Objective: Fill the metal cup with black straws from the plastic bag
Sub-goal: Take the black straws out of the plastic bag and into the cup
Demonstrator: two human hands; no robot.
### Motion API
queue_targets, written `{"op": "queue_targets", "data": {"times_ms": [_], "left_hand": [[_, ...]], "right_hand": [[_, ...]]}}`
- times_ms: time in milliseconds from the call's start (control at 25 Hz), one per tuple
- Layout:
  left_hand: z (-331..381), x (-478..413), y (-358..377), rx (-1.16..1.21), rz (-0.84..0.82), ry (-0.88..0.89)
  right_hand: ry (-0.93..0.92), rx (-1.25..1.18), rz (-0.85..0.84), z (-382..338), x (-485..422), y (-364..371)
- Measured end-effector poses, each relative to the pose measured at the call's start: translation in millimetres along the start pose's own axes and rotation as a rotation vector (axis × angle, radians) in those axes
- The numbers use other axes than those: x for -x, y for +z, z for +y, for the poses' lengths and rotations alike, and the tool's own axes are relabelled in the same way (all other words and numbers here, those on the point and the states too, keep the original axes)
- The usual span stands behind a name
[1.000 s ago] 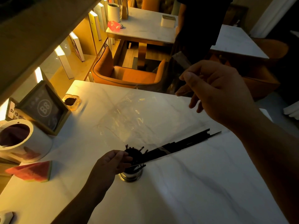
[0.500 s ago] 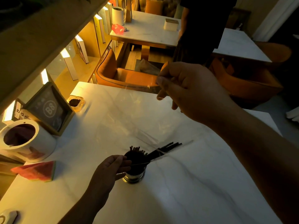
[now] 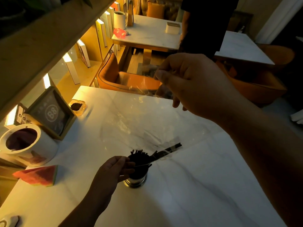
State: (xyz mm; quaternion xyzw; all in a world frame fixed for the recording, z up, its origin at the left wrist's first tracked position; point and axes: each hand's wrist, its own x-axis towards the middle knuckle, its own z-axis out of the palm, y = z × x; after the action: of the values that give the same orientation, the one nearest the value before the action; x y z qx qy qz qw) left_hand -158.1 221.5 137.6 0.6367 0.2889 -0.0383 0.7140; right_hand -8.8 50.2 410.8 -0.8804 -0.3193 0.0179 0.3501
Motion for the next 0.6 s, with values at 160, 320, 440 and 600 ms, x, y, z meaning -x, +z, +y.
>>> {"op": "queue_targets", "data": {"times_ms": [160, 320, 440, 600], "left_hand": [[-0.9, 7.1, -7.8, 0.055, 0.024, 0.018], [-7.1, 11.5, -9.6, 0.06, 0.034, 0.003], [-8.8, 10.9, -6.1, 0.066, 0.043, -0.005], [-9.0, 14.0, -11.5, 0.113, 0.056, 0.005]], "right_hand": [[-0.036, 0.006, 0.025, -10.9, 0.4, -17.4], [0.013, 0.002, -0.024, -8.4, 1.6, -1.6], [0.046, 0.006, -0.063, -5.7, -0.5, 11.6], [-0.013, 0.011, -0.025, -18.0, -3.4, -3.9]]}}
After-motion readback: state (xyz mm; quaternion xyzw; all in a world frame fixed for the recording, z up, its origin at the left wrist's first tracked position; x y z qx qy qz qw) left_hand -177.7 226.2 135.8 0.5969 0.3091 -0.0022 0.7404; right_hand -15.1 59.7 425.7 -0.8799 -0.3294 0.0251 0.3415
